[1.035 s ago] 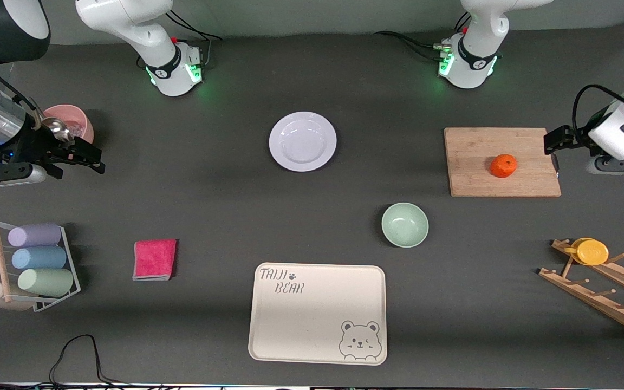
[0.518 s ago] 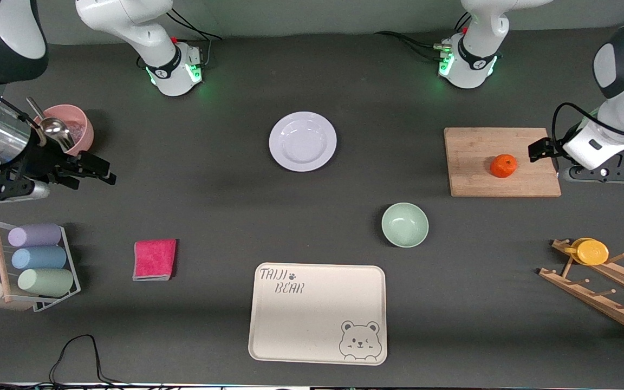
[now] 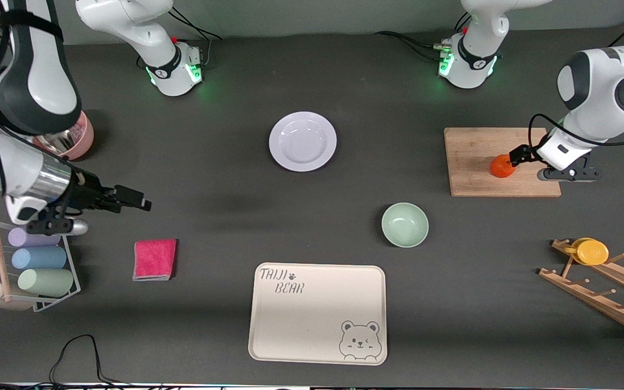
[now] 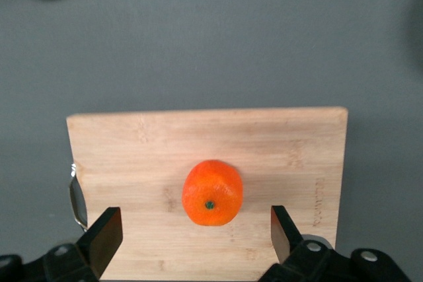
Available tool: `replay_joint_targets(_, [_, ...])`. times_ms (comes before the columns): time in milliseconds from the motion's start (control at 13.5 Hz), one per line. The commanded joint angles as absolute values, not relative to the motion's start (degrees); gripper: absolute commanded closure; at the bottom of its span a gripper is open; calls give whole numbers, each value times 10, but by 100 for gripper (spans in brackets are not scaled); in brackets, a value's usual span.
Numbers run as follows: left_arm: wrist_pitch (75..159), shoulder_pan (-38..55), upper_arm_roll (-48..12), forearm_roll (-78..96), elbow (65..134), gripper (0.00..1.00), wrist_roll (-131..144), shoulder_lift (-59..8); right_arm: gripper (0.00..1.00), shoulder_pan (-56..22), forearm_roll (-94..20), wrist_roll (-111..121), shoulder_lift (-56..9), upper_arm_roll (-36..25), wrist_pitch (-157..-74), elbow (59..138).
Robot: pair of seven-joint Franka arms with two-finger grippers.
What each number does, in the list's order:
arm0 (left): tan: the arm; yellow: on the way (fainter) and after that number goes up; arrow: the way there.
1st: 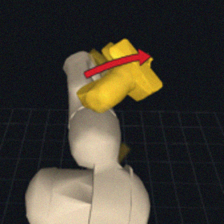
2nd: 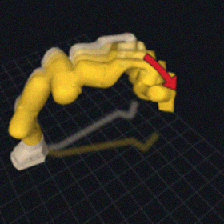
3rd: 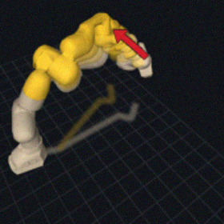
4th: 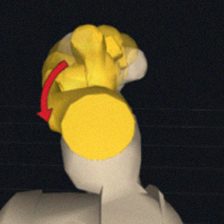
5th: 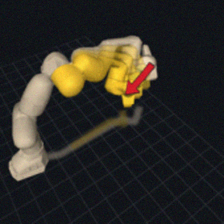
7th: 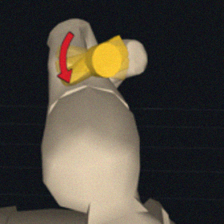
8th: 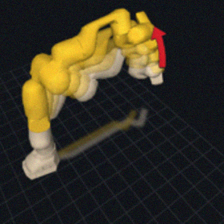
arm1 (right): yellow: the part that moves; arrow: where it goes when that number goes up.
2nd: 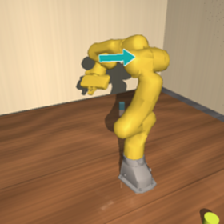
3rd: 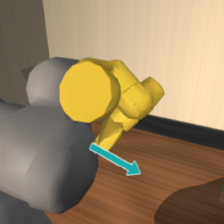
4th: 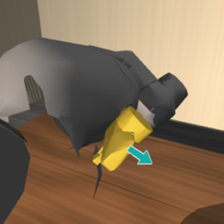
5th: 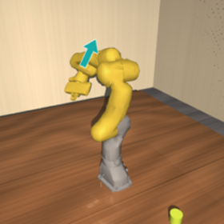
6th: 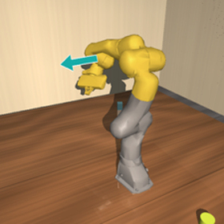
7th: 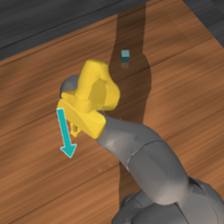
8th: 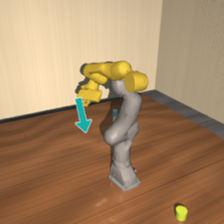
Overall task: Place orange and plate with both arms
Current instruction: 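Reach the left gripper down to the orange on the cutting board, then grasp the orange with the left gripper while the right gripper reaches the plate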
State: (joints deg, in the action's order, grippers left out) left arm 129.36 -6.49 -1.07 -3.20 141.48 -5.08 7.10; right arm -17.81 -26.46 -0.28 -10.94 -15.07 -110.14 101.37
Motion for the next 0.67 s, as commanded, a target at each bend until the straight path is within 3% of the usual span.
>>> replay_joint_targets(0, [1349, -68, -10, -32, 1474, 0, -54, 101, 0, -178, -364, 2, -136, -156, -1103, 1010])
replay_joint_targets(296, [1438, -69, -9, -32, 1533, 0, -54, 97, 0, -178, -470, 13, -145, -157, -1082, 1020])
replay_joint_targets(592, [1535, -78, -9, -25, 1579, 0, -52, 71, 0, -162, -653, 141, -147, -165, -1054, 1112])
